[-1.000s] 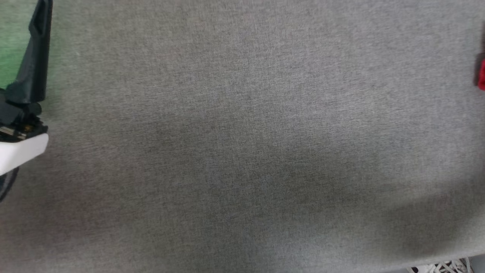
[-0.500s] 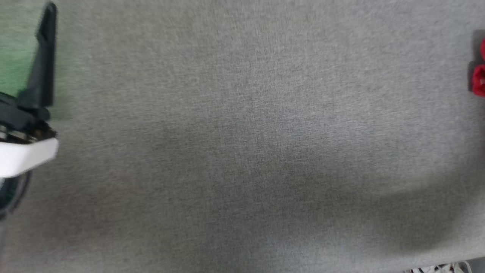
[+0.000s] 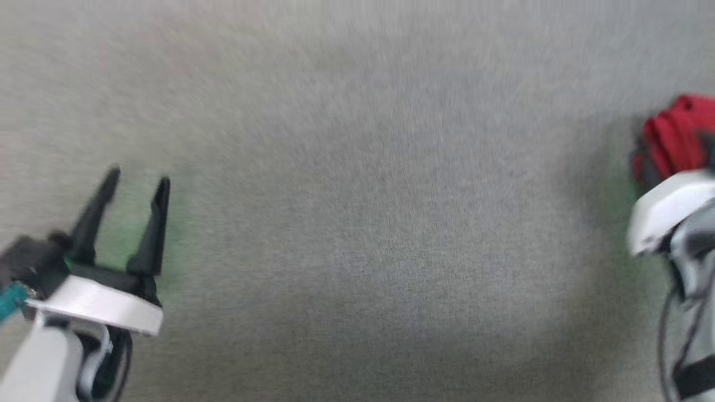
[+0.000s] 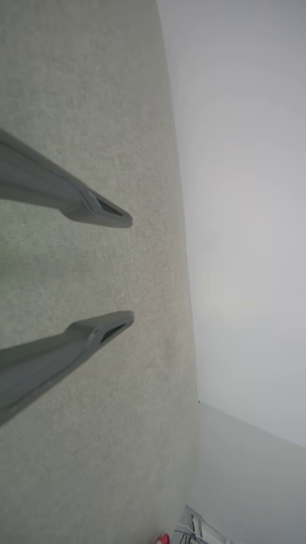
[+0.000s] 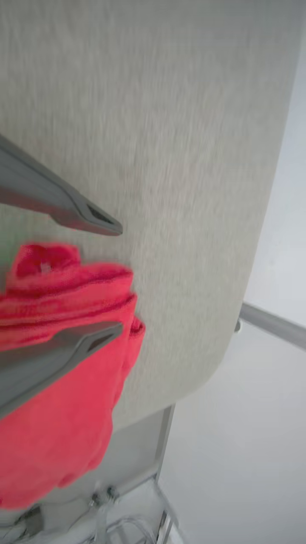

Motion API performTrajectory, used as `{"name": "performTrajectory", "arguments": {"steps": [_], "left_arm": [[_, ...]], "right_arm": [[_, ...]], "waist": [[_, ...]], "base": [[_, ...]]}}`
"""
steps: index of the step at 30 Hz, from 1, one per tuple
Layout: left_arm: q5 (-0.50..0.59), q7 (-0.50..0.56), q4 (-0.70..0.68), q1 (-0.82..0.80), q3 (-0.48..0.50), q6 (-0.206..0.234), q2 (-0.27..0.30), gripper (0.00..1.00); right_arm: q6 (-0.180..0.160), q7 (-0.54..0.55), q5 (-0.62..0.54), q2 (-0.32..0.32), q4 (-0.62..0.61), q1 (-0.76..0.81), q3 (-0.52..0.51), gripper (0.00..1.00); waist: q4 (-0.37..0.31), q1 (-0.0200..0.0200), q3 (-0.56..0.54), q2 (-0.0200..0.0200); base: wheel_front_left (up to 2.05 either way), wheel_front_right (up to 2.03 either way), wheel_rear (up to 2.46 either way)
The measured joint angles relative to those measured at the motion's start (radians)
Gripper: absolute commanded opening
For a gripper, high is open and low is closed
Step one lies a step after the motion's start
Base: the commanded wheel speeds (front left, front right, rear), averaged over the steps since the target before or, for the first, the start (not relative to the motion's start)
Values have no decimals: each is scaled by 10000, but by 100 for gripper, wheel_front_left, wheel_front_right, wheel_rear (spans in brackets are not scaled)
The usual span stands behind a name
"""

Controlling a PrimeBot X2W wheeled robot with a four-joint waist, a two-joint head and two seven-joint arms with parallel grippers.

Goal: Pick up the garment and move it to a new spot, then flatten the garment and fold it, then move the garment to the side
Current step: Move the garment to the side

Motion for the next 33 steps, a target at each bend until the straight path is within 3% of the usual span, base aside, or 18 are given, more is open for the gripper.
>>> {"name": "performTrajectory", "arguments": {"steps": [7, 15, 21, 33], "left_arm": [[27, 0, 936, 1173, 196, 0, -821, 100], [332, 0, 1022, 2692, 794, 0, -1603, 100], [349, 0, 648, 3382, 1066, 0, -1741, 100], [700, 0, -445, 4738, 1651, 0, -2165, 100]], "right_arm": [[0, -1858, 980, 458, 918, 1197, 995, 100], [-4, -3921, 2017, 662, 2234, 2493, 1935, 100], [-13, -4383, 2625, 819, 2138, 2993, 1962, 100], [-13, -4314, 2817, 974, 355, 4212, 1407, 100]], "waist": [[335, 0, -1676, 0], [775, 0, -3498, 0], [1184, 0, -4142, 0], [1627, 0, -4426, 1]], "base": [[0, 0, 0], [0, 0, 0], [0, 0, 0], [0, 0, 0]]}}
